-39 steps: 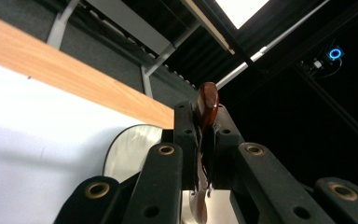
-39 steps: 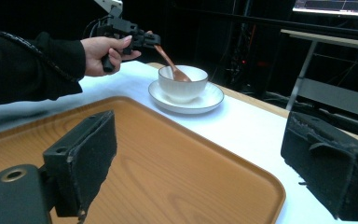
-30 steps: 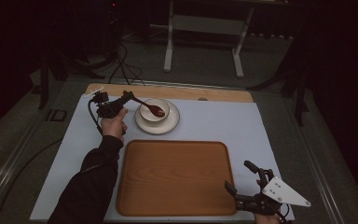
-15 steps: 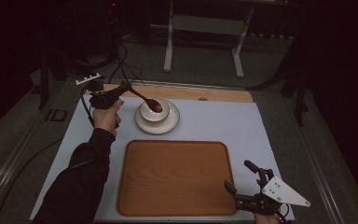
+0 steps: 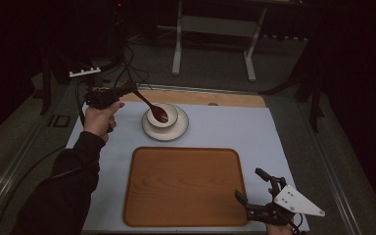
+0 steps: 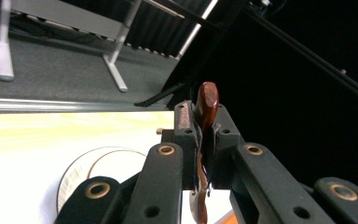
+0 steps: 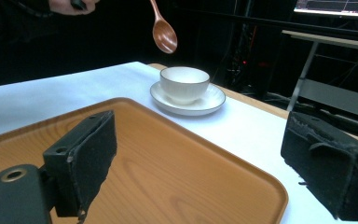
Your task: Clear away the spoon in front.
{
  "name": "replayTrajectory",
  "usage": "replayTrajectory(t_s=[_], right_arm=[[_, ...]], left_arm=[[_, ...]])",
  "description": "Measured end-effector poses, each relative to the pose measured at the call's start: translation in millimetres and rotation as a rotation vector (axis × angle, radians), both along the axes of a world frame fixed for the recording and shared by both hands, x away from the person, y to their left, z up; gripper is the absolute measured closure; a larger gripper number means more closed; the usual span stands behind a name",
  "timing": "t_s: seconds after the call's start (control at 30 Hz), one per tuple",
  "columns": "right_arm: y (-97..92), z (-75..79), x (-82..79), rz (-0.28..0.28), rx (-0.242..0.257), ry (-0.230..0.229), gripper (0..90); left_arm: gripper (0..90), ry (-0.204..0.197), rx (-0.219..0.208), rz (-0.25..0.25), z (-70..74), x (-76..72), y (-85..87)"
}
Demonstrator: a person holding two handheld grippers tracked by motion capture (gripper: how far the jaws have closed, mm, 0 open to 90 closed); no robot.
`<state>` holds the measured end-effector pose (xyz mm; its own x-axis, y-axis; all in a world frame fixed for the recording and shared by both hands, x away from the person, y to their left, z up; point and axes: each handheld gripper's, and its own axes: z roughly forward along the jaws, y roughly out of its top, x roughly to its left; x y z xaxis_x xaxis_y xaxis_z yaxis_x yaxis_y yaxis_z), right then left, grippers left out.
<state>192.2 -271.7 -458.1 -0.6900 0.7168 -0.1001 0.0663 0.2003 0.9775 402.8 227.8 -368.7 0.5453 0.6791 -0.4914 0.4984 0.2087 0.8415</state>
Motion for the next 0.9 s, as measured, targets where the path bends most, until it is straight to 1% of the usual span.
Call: replayTrajectory(t_s=[0.07, 0.1, 0.13, 0.2, 0.23, 0.27, 0.3, 0.47, 0.57, 0.6, 0.63, 0.67, 0.7, 0.77, 0.8, 0.9], right_arm=[[0.5, 0.0, 0.0, 0.000, -0.001, -0.002, 10.5], [0.5, 0.0, 0.1, 0.002, 0.000, 0.000, 10.5], [0.5, 0.0, 0.0, 0.001, 0.000, -0.002, 10.5], [0.4, 0.1, 0.0, 0.003, 0.001, -0.002, 10.5], [0.4, -0.1, 0.0, 0.001, 0.000, -0.001, 10.5], [0.1, -0.5, 0.3, 0.001, 0.000, 0.000, 10.5], [0.1, -0.8, 0.5, 0.002, 0.001, 0.004, 10.5], [1.4, -0.7, 0.7, 0.005, 0.000, 0.004, 10.5], [1.7, -1.1, 0.8, 0.013, 0.002, 0.003, 10.5], [1.5, -1.0, 0.7, 0.015, 0.005, 0.005, 10.5], [1.4, -0.9, 0.7, 0.012, 0.006, 0.002, 10.5], [1.0, -0.8, 0.8, 0.014, 0.008, 0.000, 10.5], [0.6, -0.7, 0.6, 0.017, 0.012, 0.000, 10.5], [0.3, -0.5, 0.7, 0.016, 0.012, 0.000, 10.5], [0.1, -0.4, 0.7, 0.019, 0.015, 0.001, 10.5], [0.0, -0.1, 0.5, 0.030, 0.021, 0.000, 10.5]], left_arm=[[84.0, -0.003, 0.019, -0.037, 5.0, -3.3, 0.5], [84.0, -0.009, 0.028, -0.044, 7.4, -5.8, 0.7], [84.0, -0.007, 0.029, -0.065, 9.3, -7.5, 1.4], [83.9, -0.007, 0.045, -0.100, 13.3, -11.8, 1.6], [83.9, -0.002, 0.053, -0.130, 14.9, -13.4, 1.5], [83.9, -0.010, 0.072, -0.145, 16.7, -16.5, 1.1], [83.9, -0.010, 0.082, -0.160, 18.2, -18.9, 1.1], [83.9, -0.012, 0.117, -0.223, 24.1, -28.2, -0.9], [83.9, -0.012, 0.133, -0.280, 26.2, -31.8, -5.0], [83.9, -0.019, 0.145, -0.297, 26.6, -33.3, -6.9], [83.9, -0.026, 0.148, -0.310, 26.9, -34.8, -8.3], [83.9, -0.026, 0.149, -0.333, 27.0, -35.8, -9.7], [83.9, -0.035, 0.162, -0.348, 27.4, -37.6, -11.5], [83.9, -0.041, 0.171, -0.398, 27.5, -40.2, -14.8], [83.9, -0.046, 0.182, -0.414, 27.8, -42.2, -17.0], [83.9, -0.051, 0.197, -0.462, 28.2, -46.2, -22.2]])
